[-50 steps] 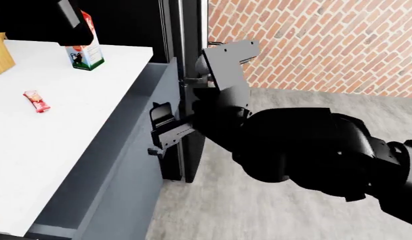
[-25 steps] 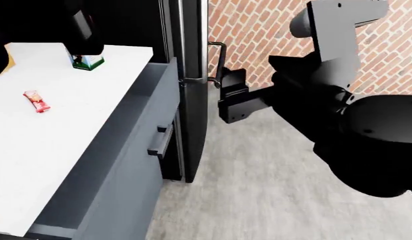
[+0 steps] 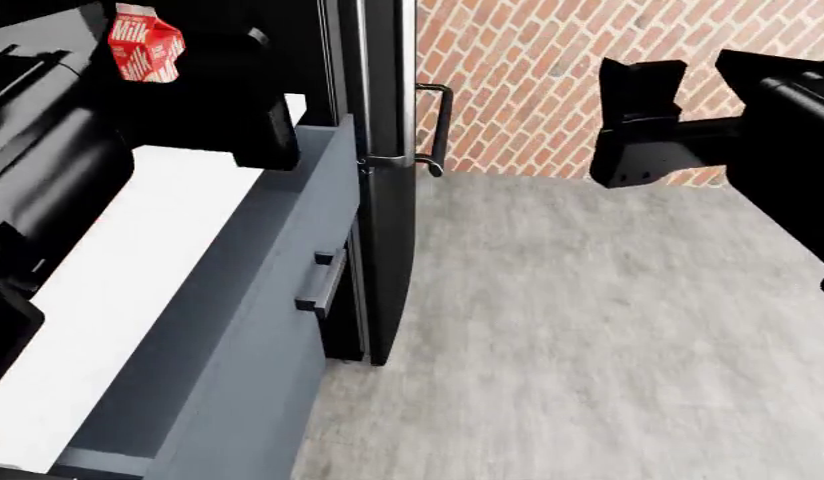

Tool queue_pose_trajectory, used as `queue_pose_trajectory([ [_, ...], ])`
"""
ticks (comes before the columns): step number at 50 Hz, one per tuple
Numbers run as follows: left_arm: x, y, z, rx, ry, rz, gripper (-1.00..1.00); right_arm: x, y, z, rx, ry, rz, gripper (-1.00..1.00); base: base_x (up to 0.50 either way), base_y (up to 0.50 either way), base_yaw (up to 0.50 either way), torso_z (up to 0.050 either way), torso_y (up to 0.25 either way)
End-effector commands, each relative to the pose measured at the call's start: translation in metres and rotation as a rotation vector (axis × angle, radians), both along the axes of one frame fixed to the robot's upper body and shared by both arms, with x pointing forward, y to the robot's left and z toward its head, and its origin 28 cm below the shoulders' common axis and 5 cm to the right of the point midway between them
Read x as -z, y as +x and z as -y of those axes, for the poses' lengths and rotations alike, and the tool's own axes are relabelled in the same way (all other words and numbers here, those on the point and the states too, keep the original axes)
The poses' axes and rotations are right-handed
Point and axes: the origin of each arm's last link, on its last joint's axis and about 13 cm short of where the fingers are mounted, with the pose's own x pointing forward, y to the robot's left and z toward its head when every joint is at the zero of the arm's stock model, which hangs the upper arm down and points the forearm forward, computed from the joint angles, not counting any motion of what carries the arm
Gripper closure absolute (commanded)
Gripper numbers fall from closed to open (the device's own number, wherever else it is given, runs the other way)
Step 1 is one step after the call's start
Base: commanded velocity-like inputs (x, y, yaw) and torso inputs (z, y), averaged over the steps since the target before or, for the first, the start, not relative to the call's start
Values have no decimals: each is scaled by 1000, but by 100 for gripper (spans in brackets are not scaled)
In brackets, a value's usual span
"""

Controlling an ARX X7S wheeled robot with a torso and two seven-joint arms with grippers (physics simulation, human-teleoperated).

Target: Close the right drawer.

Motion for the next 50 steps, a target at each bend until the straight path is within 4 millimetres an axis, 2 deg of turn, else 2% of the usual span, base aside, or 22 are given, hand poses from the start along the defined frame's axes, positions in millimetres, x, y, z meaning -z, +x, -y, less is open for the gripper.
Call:
queue_pose_trajectory([
  [1,11,1,26,83,36,-38,-100,-13,-12,16,69,24,41,-100,0,0,0,0,0],
  [13,23,15,42,117,67,-93,-100,-21,-19,22,103,33,72,-100,0,0,0,0,0],
  [34,41,45,70,153,96,-215,-100,-16,-15,20,89,38,59,-100,0,0,0,0,0],
  [50,52,56,89,184,111,-294,-100,-13,-12,18,75,38,48,-100,0,0,0,0,0],
])
